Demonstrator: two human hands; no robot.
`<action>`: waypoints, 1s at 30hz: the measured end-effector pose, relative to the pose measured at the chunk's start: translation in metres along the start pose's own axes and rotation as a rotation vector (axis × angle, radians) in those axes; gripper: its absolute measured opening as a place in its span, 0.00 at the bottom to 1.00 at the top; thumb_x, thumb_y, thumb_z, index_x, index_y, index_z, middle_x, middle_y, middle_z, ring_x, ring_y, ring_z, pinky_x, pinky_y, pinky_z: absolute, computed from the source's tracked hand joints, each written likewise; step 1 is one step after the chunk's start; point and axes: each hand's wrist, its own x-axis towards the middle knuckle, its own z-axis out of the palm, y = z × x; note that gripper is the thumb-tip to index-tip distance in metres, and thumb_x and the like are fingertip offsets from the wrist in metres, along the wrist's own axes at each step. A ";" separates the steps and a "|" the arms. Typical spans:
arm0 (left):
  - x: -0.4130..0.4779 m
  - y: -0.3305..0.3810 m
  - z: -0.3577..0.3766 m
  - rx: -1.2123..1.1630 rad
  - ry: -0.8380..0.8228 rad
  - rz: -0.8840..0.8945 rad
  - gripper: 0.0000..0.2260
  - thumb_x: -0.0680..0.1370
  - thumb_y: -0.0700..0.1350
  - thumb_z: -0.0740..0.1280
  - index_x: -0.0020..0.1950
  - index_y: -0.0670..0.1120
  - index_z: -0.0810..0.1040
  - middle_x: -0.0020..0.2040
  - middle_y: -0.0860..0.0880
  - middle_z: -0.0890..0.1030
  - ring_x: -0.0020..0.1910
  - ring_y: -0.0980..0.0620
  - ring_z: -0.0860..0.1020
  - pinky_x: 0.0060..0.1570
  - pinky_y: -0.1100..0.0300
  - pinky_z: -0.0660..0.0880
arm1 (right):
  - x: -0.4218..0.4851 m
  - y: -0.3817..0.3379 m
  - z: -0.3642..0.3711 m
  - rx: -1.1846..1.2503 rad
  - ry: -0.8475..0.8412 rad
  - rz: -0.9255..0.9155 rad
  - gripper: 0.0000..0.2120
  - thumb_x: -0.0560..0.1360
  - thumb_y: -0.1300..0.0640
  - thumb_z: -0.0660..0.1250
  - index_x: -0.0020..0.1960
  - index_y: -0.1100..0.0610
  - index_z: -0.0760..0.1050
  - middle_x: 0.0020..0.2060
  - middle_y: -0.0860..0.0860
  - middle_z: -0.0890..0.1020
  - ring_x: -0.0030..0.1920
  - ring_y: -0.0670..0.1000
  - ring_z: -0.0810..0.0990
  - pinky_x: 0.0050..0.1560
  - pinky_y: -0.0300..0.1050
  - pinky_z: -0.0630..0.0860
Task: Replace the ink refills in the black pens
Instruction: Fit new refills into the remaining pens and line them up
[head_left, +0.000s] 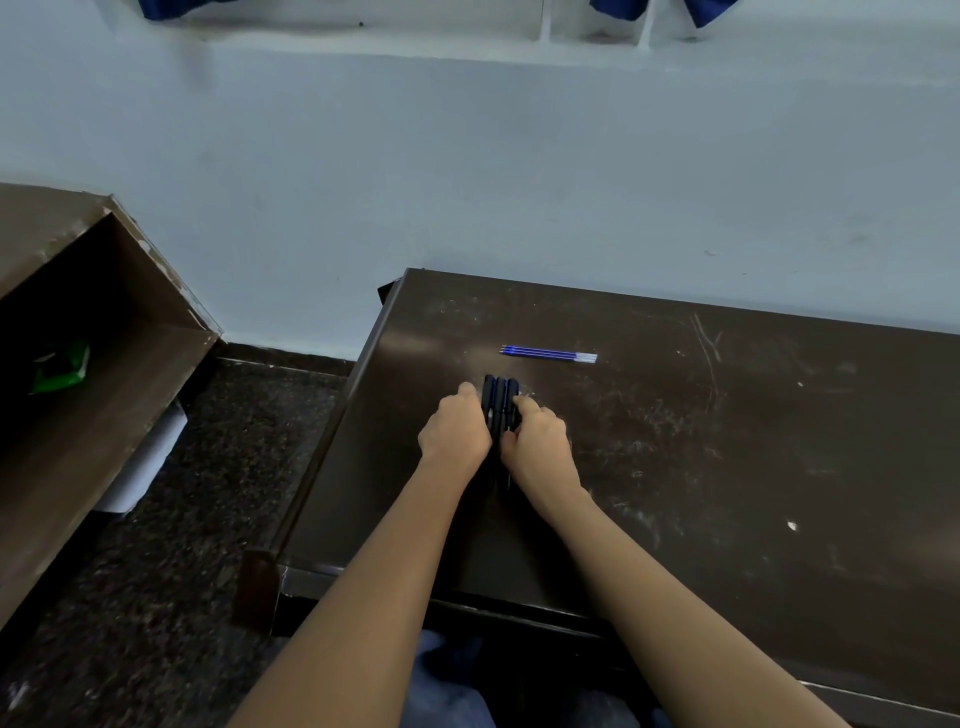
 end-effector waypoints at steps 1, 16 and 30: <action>0.000 0.000 0.000 0.001 0.000 -0.001 0.13 0.78 0.40 0.64 0.62 0.43 0.70 0.56 0.42 0.78 0.52 0.44 0.79 0.46 0.53 0.73 | 0.000 0.000 0.000 0.002 0.003 0.004 0.19 0.76 0.65 0.60 0.67 0.58 0.69 0.55 0.58 0.76 0.53 0.55 0.76 0.49 0.41 0.70; -0.001 0.001 -0.002 0.007 -0.016 -0.007 0.14 0.77 0.41 0.64 0.62 0.44 0.70 0.56 0.43 0.78 0.51 0.45 0.79 0.46 0.53 0.74 | 0.004 0.007 0.007 0.023 0.010 0.010 0.19 0.76 0.64 0.61 0.66 0.58 0.70 0.55 0.57 0.77 0.45 0.48 0.71 0.46 0.39 0.70; -0.002 0.008 -0.008 -0.011 0.058 -0.012 0.12 0.78 0.42 0.64 0.61 0.44 0.69 0.56 0.44 0.76 0.49 0.47 0.76 0.41 0.56 0.69 | 0.023 0.034 -0.035 -0.092 0.239 -0.015 0.17 0.76 0.63 0.61 0.64 0.59 0.74 0.56 0.58 0.76 0.59 0.57 0.73 0.57 0.52 0.74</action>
